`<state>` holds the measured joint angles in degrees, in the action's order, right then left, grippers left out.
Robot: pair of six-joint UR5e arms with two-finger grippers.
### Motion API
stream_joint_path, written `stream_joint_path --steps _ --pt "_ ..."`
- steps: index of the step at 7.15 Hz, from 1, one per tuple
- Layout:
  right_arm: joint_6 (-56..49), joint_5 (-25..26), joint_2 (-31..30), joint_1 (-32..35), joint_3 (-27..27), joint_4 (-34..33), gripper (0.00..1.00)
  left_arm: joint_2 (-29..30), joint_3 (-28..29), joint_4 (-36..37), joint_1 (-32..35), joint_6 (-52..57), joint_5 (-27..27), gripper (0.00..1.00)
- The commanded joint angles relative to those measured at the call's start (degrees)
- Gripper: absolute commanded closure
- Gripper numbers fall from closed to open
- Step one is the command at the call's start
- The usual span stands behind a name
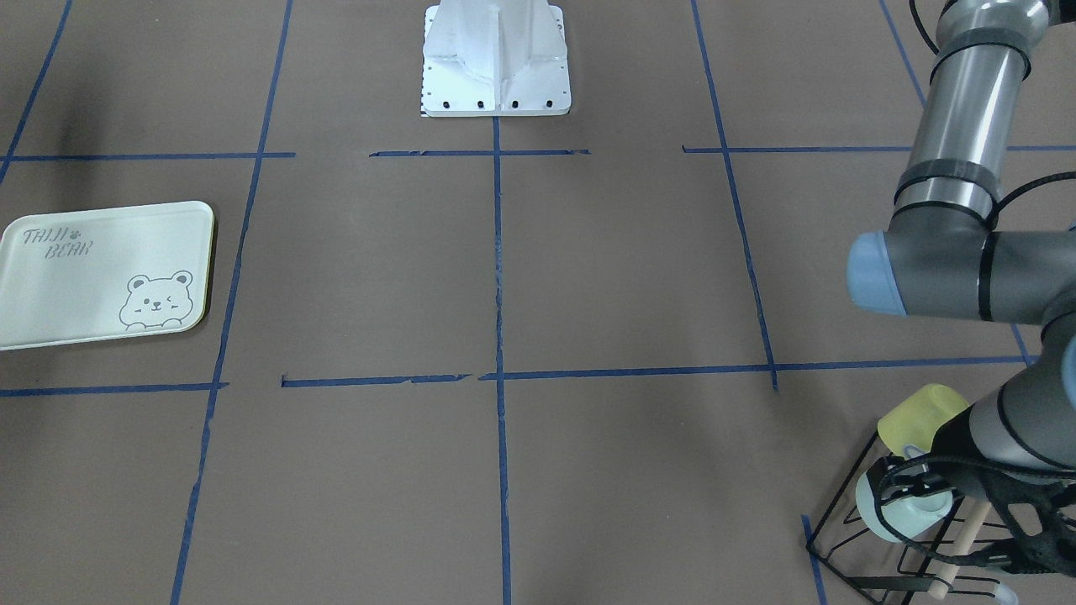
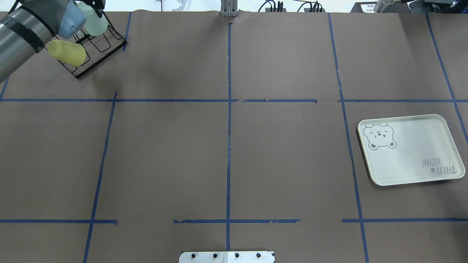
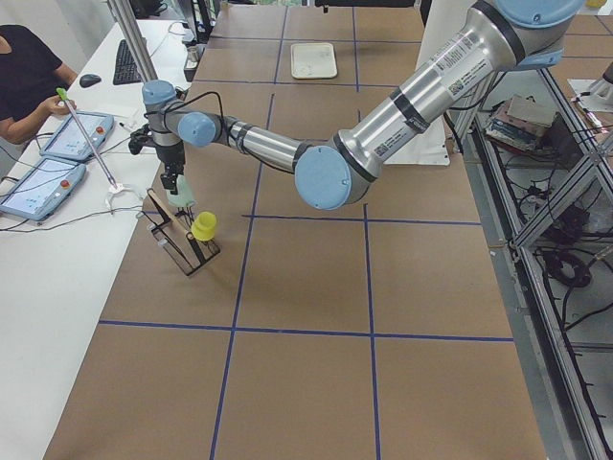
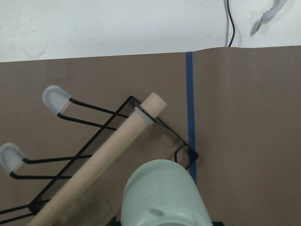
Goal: Left arm grabs green cup and hands to right arm on tray
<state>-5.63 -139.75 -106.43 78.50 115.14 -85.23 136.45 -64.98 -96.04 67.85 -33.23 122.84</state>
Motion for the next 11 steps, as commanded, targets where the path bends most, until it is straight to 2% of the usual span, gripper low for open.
stream_joint_path --steps 1,2,4,5,6,7,10,11 --pt "0.44 0.26 1.56 -1.76 -0.09 0.07 0.00 -7.41 -21.08 11.01 0.97 -0.42 1.00 0.99" --pt "6.10 0.35 4.28 -4.47 -0.18 0.16 0.00 -7.34 -25.76 13.58 0.36 -4.86 1.00 0.99" --pt "19.27 0.70 11.73 -11.23 -0.09 0.24 0.00 -8.04 -33.86 12.90 -10.13 -24.32 0.57 0.99" --pt "27.08 1.40 15.69 -14.48 -0.01 0.33 0.00 -8.13 -35.37 9.42 -14.11 -33.38 0.21 0.98" --pt "33.77 1.41 20.43 -17.30 -0.01 0.51 0.00 -10.05 -36.08 0.86 -17.98 -41.91 -1.18 0.98" --pt "41.84 1.50 22.91 -20.46 0.08 4.86 0.00 -12.33 -35.48 -12.37 -20.97 -50.79 -1.28 0.98" --pt "76.45 1.94 25.22 -28.91 -0.09 32.41 0.00 -19.27 -32.51 -57.79 -23.19 -79.63 -1.20 0.96" --pt "84.64 2.02 26.61 -30.15 -0.35 40.59 0.00 -19.55 -30.23 -67.86 -24.24 -89.71 -1.20 0.94"
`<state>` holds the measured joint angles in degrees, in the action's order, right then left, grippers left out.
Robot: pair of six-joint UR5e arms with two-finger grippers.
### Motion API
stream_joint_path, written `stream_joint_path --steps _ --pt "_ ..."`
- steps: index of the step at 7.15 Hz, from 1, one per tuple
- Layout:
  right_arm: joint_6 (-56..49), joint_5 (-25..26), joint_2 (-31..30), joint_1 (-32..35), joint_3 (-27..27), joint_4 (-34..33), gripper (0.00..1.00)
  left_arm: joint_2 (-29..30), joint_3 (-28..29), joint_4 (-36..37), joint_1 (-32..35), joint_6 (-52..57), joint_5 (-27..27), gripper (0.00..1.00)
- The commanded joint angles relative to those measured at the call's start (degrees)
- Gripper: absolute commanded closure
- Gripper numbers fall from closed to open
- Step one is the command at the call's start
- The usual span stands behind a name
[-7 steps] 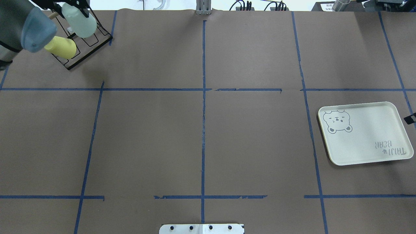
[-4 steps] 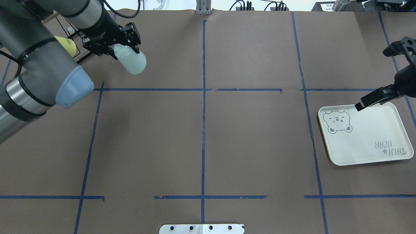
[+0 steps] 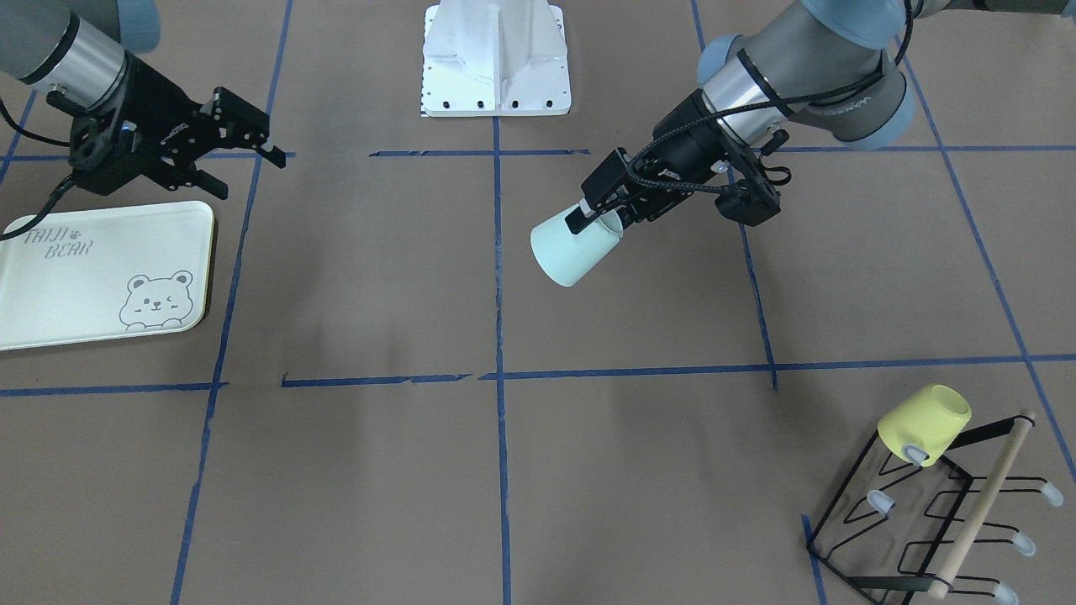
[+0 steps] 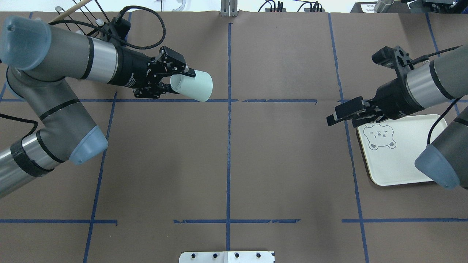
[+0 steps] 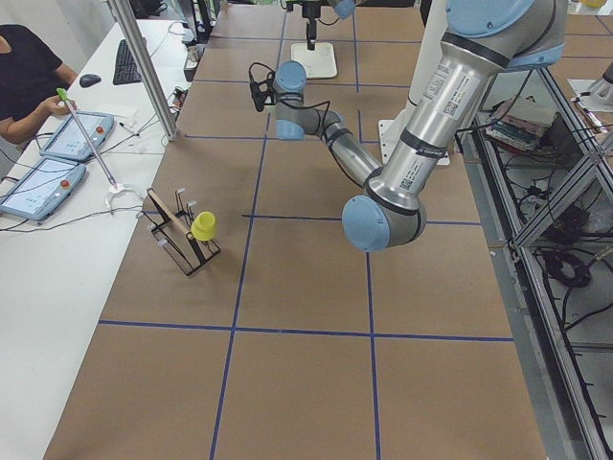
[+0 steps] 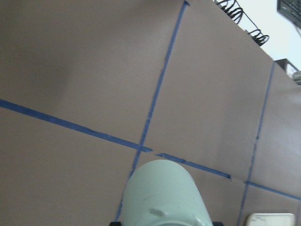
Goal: Left arm grabs green cup and hands to right arm on tray
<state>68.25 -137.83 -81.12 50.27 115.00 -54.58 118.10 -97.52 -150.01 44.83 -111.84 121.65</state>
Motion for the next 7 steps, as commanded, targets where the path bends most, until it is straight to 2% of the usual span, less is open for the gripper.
stream_joint_path --steps 1,2,3,4,5,6,7 --pt "18.51 0.62 3.40 -3.15 -0.39 16.72 0.00 -1.21 2.07 -18.95 -2.02 -16.16 0.08 0.94" --pt "23.72 2.46 6.03 -4.29 -1.26 23.58 0.00 -1.12 0.59 -20.48 -2.46 -16.73 0.17 0.94" --pt "28.56 4.30 10.58 -6.30 -2.23 25.99 0.00 -1.21 -0.91 -26.06 -3.59 -17.09 0.08 0.93" --pt "31.30 10.15 13.93 -10.50 -1.98 27.93 0.00 -1.30 -0.84 -30.21 -4.74 -20.48 0.00 0.93" --pt "36.29 17.00 13.88 -15.07 -2.32 36.39 0.00 -1.38 -0.31 -37.47 -4.92 -29.92 -1.83 0.93" --pt "36.86 20.02 14.05 -16.94 -2.50 40.31 0.00 -3.21 1.09 -48.07 -5.45 -32.71 -5.59 0.93" --pt "38.00 20.57 14.93 -17.04 -2.42 40.61 0.00 -5.75 0.84 -52.62 -7.02 -32.82 -7.98 0.93"
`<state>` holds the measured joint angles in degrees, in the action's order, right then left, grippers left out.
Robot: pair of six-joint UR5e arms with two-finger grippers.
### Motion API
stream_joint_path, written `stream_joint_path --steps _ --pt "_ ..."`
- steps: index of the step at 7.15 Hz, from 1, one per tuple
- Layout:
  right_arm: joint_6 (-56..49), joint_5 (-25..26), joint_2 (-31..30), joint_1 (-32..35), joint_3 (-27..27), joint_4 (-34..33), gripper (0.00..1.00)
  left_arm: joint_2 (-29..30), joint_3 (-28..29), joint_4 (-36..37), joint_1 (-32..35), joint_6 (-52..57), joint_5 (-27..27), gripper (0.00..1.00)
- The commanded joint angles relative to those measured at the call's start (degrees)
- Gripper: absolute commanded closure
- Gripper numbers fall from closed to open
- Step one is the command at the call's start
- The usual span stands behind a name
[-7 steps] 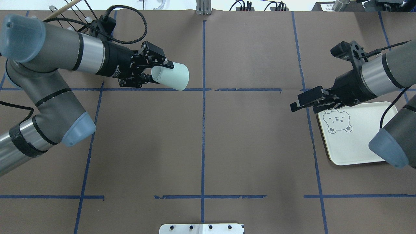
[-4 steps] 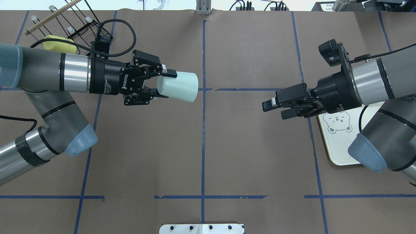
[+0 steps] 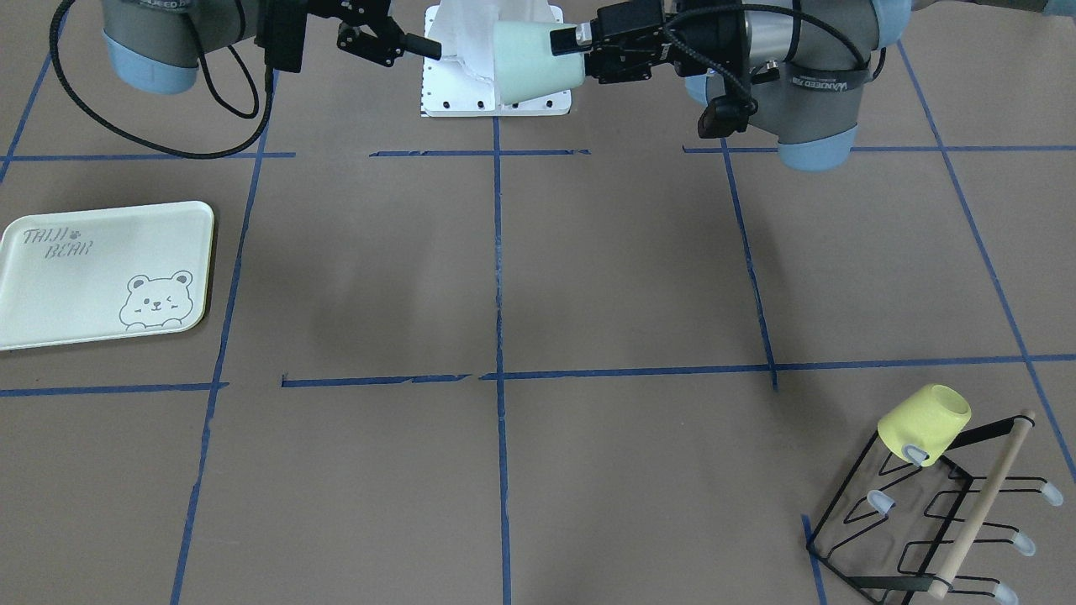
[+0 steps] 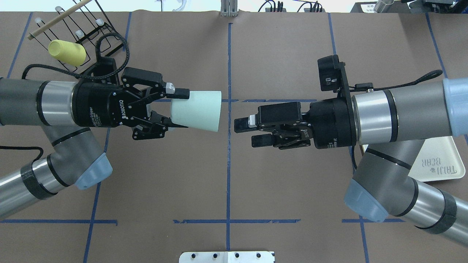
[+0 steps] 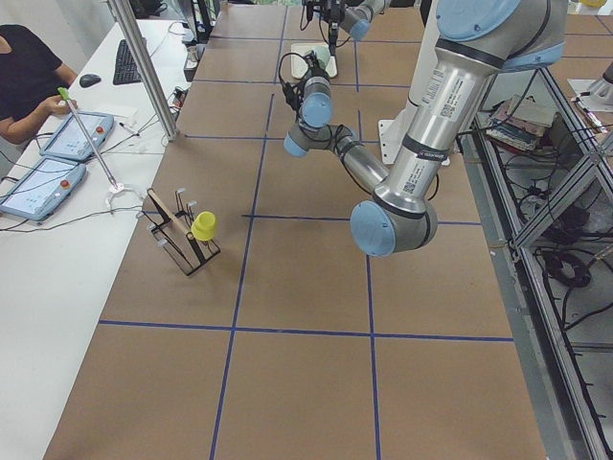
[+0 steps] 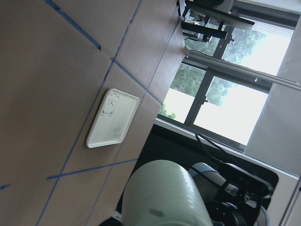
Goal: Left arm grabs green cup and hands to right arm on tray
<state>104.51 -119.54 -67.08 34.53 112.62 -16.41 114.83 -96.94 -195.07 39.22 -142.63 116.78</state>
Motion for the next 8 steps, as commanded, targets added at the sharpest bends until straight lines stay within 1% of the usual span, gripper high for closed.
stream_joint_path --steps 1,2,4,6,7,8 --pt "1.84 4.21 1.42 -1.31 0.40 2.61 0.00 -2.59 0.61 -8.21 -1.86 -2.04 -3.23 0.93" --pt "2.01 6.93 2.73 -1.39 0.41 2.61 0.00 -2.50 0.00 -8.31 -2.39 -1.95 -3.31 0.93" --pt "4.72 10.11 4.75 -2.35 0.41 2.70 0.00 -1.89 -0.35 -8.13 -4.67 -1.77 -3.58 0.92" --pt "5.18 11.96 5.72 -3.50 0.50 2.61 0.00 -1.62 -0.62 -8.13 -5.73 -1.86 -5.77 0.92" --pt "5.09 11.97 5.81 -3.68 0.50 2.61 0.00 -1.45 -0.62 -8.13 -6.95 -1.86 -7.95 0.92" --pt "5.09 12.05 5.90 -3.85 0.50 2.61 0.00 -1.10 -0.62 -8.05 -7.23 -1.86 -8.84 0.92"
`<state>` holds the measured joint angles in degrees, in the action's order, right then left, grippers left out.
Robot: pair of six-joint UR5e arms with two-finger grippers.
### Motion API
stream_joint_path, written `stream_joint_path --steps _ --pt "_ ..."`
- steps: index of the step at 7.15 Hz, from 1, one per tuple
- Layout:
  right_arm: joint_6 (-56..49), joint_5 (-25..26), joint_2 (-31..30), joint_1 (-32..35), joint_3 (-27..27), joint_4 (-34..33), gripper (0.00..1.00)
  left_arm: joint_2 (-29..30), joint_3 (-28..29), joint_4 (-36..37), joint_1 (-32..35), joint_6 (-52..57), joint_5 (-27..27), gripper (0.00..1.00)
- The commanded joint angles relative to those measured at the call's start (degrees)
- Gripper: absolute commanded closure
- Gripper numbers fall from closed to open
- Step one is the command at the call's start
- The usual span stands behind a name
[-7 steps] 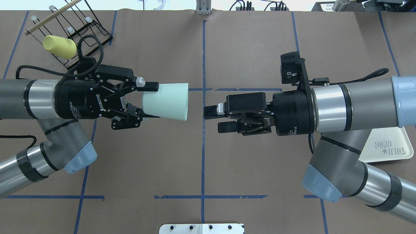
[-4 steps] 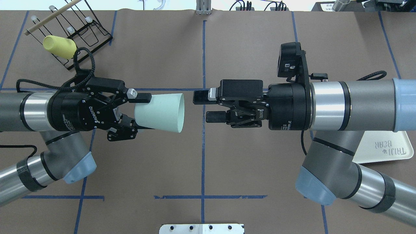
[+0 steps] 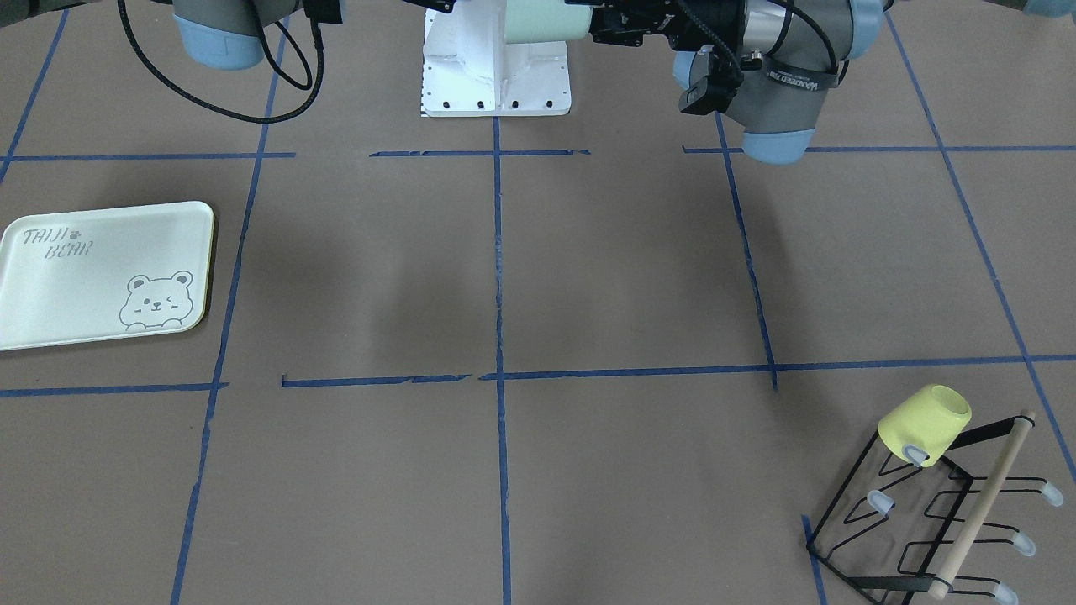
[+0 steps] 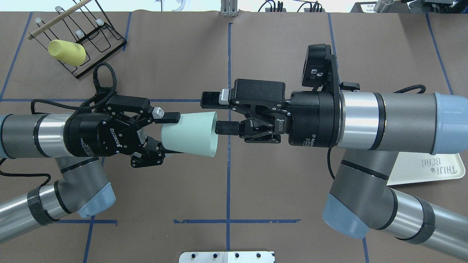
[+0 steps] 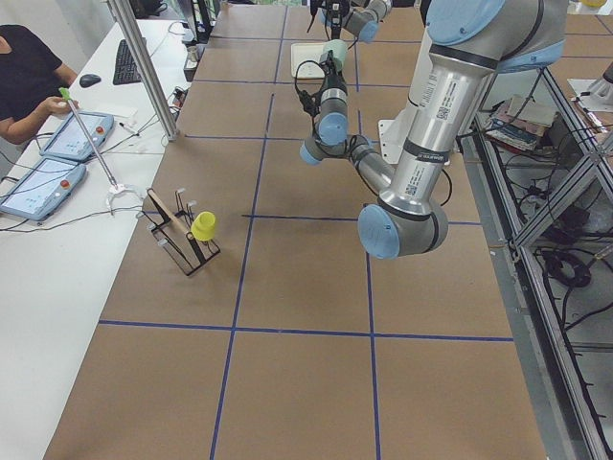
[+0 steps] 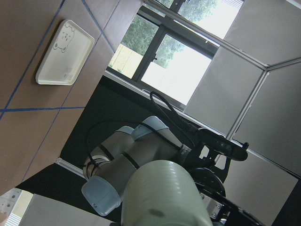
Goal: Left arm grabs green cup and hands to right arm on tray
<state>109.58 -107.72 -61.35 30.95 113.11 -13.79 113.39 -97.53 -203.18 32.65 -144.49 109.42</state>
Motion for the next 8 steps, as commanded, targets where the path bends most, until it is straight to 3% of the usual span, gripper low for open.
stream_joint_path --steps 1,3,5,7,8 --pt "0.02 0.23 0.26 -0.45 -0.08 -0.01 0.00 0.60 -0.21 0.33 -0.75 0.00 -1.58 0.92" --pt "0.02 0.23 0.35 -0.89 -0.08 -0.01 0.02 1.22 -0.21 0.59 -0.75 0.00 -2.10 0.91" --pt "0.02 0.32 0.35 -0.89 -0.08 -0.01 0.23 2.01 -0.03 0.77 -1.97 0.08 -5.34 0.89" --pt "0.02 0.23 0.35 -1.15 -0.08 -0.01 0.86 2.27 -0.12 0.86 -2.07 0.08 -5.45 0.80" --pt "0.02 0.23 0.35 -1.24 -0.08 -0.01 1.00 2.19 -0.21 0.77 -2.07 0.08 -5.44 0.68"
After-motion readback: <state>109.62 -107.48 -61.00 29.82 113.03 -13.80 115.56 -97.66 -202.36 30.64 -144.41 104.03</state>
